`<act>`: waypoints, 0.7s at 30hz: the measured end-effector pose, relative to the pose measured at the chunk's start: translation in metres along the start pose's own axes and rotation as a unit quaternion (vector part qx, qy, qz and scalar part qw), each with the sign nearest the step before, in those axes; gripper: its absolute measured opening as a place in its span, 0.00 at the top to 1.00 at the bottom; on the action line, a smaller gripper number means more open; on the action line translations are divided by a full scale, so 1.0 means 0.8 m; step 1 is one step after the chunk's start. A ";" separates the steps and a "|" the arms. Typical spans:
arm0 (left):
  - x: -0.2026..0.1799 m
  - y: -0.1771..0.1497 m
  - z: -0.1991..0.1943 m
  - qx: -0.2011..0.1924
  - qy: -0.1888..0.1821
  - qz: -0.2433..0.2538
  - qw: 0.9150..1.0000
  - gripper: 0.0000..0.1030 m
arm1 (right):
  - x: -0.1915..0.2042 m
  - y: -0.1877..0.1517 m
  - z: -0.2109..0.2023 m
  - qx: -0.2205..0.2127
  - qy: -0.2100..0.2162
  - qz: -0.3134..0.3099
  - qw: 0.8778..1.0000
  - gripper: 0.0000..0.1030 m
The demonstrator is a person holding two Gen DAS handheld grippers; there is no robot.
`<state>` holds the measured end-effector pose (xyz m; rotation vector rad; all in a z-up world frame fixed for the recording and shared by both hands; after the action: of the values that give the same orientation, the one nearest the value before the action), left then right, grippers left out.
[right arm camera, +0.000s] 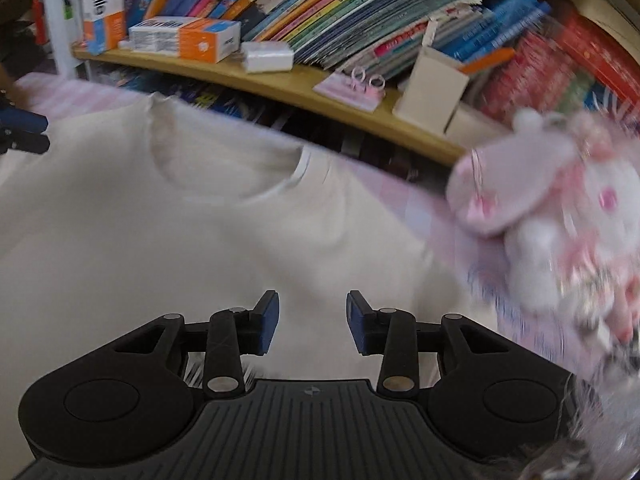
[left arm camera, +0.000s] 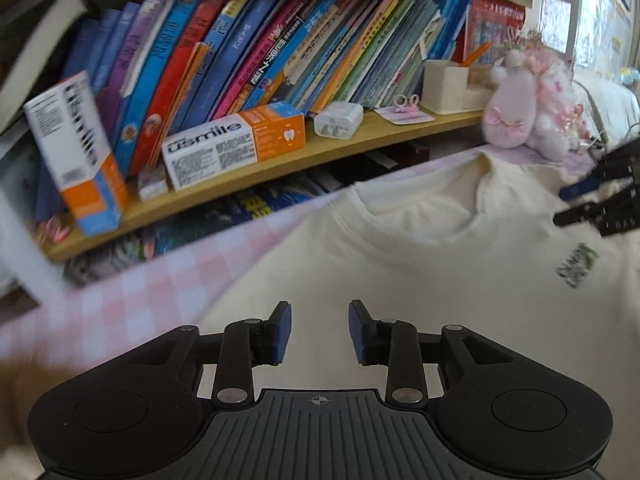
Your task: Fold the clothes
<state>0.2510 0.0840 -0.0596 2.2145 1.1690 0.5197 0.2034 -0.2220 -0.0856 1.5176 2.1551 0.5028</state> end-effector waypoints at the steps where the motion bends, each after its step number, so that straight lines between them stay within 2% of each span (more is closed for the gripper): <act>1: 0.005 0.005 0.008 -0.001 0.002 0.006 1.000 0.61 | -0.005 0.008 0.006 -0.002 -0.002 0.002 1.000 0.65; 4: 0.020 0.021 0.029 -0.005 0.009 0.018 1.000 0.61 | -0.018 0.035 0.025 -0.010 -0.005 0.007 1.000 0.65; 10: 0.041 0.042 0.065 0.000 -0.017 -0.001 1.000 0.61 | -0.025 0.077 0.068 0.000 -0.001 0.007 1.000 0.68; 14: 0.051 0.051 0.097 0.029 -0.007 -0.018 0.999 0.59 | -0.043 0.096 0.101 0.003 -0.025 0.071 0.997 0.65; 16: 0.056 0.049 0.095 0.021 -0.006 -0.023 0.999 0.57 | -0.054 0.099 0.105 0.008 -0.009 0.111 0.994 0.65; 21: 0.059 0.034 0.069 -0.002 -0.054 0.005 0.999 0.54 | -0.059 0.090 0.095 0.007 0.012 0.101 0.995 0.65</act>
<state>0.3250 0.0945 -0.0802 2.2179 1.1002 0.3997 0.3151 -0.2404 -0.1026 1.7560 2.0357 0.5764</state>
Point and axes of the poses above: each gripper's, at about its wrist camera, not at the fingertips, and z roughly the way its jaws point, x to its left, y to its top, the point moved 3 cm from there along z, roughly the way its jaws point, and after that the axes turned 3 degrees about x, right-handed, at the moved point
